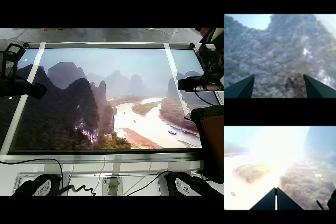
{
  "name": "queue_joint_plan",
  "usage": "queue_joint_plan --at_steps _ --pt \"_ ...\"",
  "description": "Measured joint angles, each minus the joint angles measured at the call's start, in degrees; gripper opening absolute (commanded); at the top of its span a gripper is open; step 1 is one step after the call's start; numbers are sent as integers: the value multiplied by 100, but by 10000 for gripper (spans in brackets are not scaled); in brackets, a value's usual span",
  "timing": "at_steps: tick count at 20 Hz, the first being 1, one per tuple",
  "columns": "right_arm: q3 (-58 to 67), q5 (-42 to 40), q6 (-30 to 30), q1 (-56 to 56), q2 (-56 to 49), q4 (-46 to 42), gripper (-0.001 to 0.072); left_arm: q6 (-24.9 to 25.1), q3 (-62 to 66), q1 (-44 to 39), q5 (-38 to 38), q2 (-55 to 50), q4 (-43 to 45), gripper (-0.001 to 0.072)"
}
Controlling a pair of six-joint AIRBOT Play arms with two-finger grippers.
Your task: Fold the clothes and pants, and hang the long-sleeved shirts on hangers.
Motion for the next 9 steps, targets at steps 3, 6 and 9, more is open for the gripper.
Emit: queue_joint_plan --at_steps 3,6,9 --pt "0 -7 -37 201 -22 94 13 0 0 0 0 0 0 696" --pt "0 -11 -59 282 -28 212 14 0 0 0 0 0 0 696" --pt "0 -15 -63 310 -28 249 13 0 0 0 0 0 0 696"
